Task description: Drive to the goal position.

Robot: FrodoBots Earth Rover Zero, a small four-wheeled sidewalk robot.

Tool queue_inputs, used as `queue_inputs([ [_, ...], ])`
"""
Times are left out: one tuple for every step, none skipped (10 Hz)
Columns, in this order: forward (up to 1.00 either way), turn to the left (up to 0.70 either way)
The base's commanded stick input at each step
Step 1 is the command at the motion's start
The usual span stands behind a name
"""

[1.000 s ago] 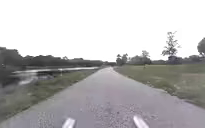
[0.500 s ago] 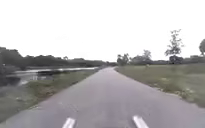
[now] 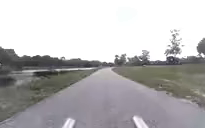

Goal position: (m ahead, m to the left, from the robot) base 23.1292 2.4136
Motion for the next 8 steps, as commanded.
queue_inputs([
  [0.85, 0.0],
  [0.85, 0.0],
  [0.85, 0.0],
  [0.85, 0.0],
  [0.85, 0.0],
  [0.85, 0.0],
  [0.85, 0.0],
  [0.85, 0.0],
])
